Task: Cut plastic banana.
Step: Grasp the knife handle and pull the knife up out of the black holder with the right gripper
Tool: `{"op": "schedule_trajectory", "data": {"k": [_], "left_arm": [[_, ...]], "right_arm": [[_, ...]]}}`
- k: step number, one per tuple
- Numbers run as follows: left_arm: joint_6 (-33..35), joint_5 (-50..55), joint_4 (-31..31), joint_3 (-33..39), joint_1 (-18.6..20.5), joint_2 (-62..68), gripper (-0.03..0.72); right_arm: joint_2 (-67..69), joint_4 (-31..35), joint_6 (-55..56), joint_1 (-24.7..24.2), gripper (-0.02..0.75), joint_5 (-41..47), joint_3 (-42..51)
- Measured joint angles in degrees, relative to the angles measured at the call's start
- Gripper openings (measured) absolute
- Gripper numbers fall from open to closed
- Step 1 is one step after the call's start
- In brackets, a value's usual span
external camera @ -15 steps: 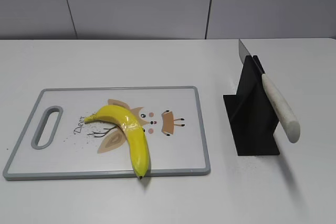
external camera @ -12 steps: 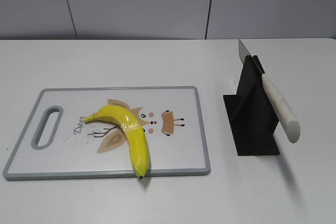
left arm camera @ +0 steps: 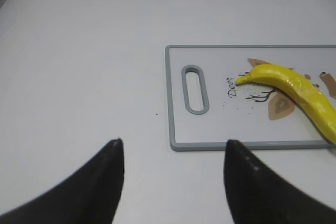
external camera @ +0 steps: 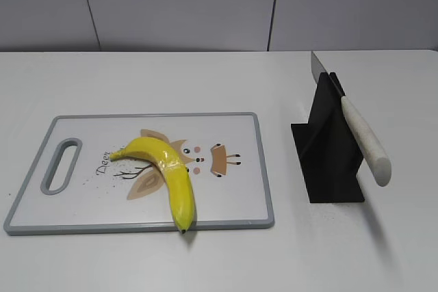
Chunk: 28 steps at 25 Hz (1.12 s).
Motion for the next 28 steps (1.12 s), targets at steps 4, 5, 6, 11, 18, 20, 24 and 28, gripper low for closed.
{"op": "schedule_trajectory", "data": {"k": [4,5,6,11,18,20,24,28], "left_arm": [[0.0,0.0,0.0,0.0,0.0,0.0,0.577],[0.0,0.0,0.0,0.0,0.0,0.0,0.577],[0.0,0.0,0.0,0.0,0.0,0.0,0.575],[0.0,0.0,0.0,0.0,0.0,0.0,0.575],[0.0,0.0,0.0,0.0,0.0,0.0,0.574],[0.0,0.0,0.0,0.0,0.0,0.0,0.574],[0.0,0.0,0.0,0.0,0.0,0.0,0.568],[0.0,0.0,0.0,0.0,0.0,0.0,0.565]], "right_arm": [[0.0,0.0,0.0,0.0,0.330,0.0,0.0],[0.0,0.0,0.0,0.0,0.330,0.0,0.0],[0.0,0.0,0.0,0.0,0.330,0.0,0.0],[0.0,0.0,0.0,0.0,0.330,-3.5,0.0],[0.0,1.3,0.0,0.0,0.330,-8.7,0.3],[0.9,1.8,0.0,0.0,0.330,-11.0,0.3],[10.0,4.8,0.0,0.0,0.370,-8.0,-0.5],[23.5,8.0,0.1,0.0,0.461,0.3,-3.8]]}}
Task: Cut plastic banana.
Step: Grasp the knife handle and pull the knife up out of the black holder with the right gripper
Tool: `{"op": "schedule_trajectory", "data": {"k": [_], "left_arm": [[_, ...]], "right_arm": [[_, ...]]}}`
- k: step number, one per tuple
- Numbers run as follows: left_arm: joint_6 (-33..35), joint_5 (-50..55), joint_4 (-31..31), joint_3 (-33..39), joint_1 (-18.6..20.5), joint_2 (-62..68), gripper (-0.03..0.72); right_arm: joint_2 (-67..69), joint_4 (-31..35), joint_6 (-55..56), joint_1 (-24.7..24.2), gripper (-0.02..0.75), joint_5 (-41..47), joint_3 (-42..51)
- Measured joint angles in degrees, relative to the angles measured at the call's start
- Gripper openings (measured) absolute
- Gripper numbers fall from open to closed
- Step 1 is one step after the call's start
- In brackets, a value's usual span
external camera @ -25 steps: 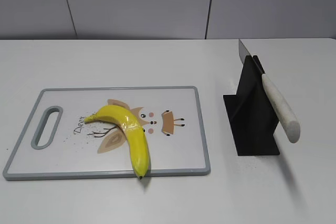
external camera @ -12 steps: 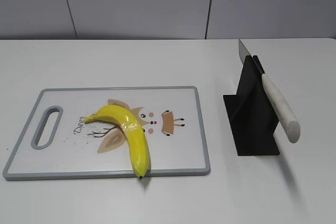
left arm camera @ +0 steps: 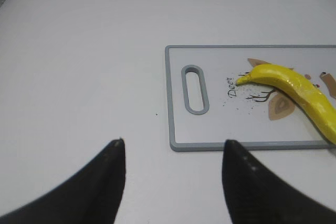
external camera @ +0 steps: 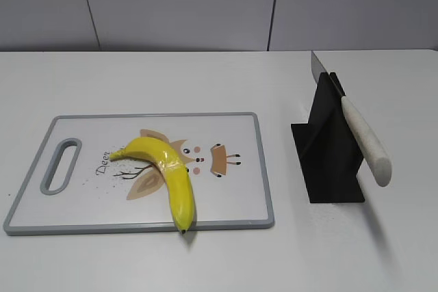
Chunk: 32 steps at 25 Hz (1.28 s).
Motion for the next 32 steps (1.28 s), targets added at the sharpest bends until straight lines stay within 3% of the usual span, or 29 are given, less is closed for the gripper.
{"op": "schedule_trajectory", "data": {"k": [8,18,27,32], "left_arm": [[0.0,0.0,0.0,0.0,0.0,0.0,0.563],[0.0,0.0,-0.1,0.0,0.0,0.0,0.562],[0.0,0.0,-0.1,0.0,0.0,0.0,0.562],[0.0,0.0,-0.1,0.0,0.0,0.0,0.562]], "right_arm": [[20.7,0.6,0.0,0.5,0.484,6.2,-10.5],[37.1,-3.9,6.2,15.8,0.484,6.3,-19.9],[51.6,-2.2,7.0,20.3,0.484,6.3,-26.7],[58.7,-5.5,10.2,23.9,0.484,4.8,-29.9]]}}
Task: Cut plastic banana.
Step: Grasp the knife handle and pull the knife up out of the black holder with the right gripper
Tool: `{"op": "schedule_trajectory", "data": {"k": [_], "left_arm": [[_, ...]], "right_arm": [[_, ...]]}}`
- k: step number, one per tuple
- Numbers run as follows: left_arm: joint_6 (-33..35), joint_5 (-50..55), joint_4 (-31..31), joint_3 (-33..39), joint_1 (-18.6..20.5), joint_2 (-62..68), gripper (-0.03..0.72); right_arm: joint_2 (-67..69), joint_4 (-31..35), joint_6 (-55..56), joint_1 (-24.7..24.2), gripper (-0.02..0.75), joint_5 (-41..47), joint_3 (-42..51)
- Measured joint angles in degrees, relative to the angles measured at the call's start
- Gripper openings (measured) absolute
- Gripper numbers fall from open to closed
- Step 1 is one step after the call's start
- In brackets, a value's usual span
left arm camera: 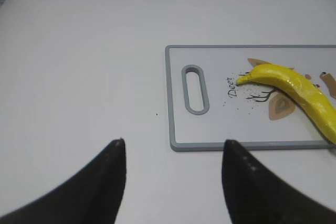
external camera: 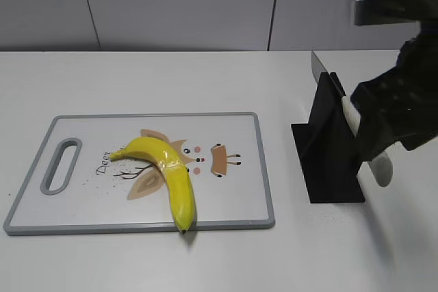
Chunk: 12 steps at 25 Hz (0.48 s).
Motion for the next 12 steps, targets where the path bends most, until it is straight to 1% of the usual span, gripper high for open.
{"op": "schedule_trajectory", "data": {"k": [4,12], "left_arm": [[0.0,0.0,0.0,0.0,0.0,0.0,0.562],[0.0,0.0,0.0,0.0,0.0,0.0,0.562]], "right_arm": [[4.6,-3.6,3.5,0.2,0.480,-0.7,-0.9],[12.4,-3.8,5.5,0.2,0.480,-3.5,-1.0]]}}
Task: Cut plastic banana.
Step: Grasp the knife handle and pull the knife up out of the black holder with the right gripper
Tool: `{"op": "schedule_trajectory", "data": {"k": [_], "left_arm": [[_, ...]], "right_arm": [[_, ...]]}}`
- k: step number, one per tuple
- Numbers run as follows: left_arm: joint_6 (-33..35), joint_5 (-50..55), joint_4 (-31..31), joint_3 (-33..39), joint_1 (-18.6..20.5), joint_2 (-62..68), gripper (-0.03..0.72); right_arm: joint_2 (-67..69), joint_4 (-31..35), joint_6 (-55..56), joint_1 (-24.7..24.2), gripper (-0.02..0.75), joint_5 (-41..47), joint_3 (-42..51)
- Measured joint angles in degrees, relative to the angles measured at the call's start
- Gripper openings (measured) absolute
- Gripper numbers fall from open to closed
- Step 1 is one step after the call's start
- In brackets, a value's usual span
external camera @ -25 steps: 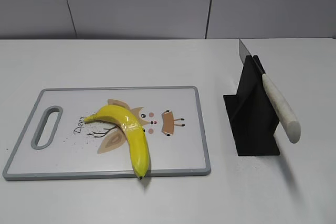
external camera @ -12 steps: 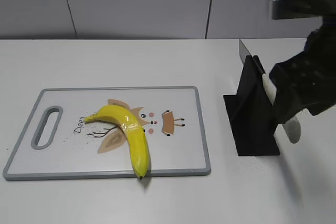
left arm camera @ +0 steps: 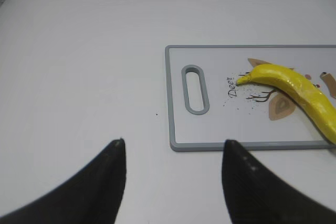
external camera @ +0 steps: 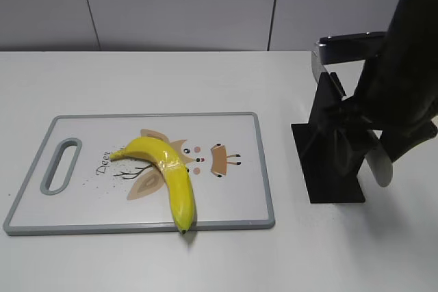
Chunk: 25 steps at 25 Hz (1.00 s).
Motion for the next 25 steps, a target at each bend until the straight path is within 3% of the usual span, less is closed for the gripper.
{"op": "schedule_trajectory", "data": {"k": [6,10,11,25], "left_arm": [[0.0,0.0,0.0,0.0,0.0,0.0,0.562],[0.0,0.0,0.0,0.0,0.0,0.0,0.562],[0.0,0.0,0.0,0.0,0.0,0.0,0.562],[0.0,0.0,0.1,0.0,0.0,0.0,0.562]], "right_arm": [[2.6,-0.1,3.3,0.0,0.429,0.2,0.0],[2.7,-0.9,5.0,0.0,0.218,1.5,0.0],[2.7,-1.5,5.7,0.0,0.200,1.9,-0.1],[-2.3,0.3,8.5,-0.1,0.190,2.9,-0.1]]}}
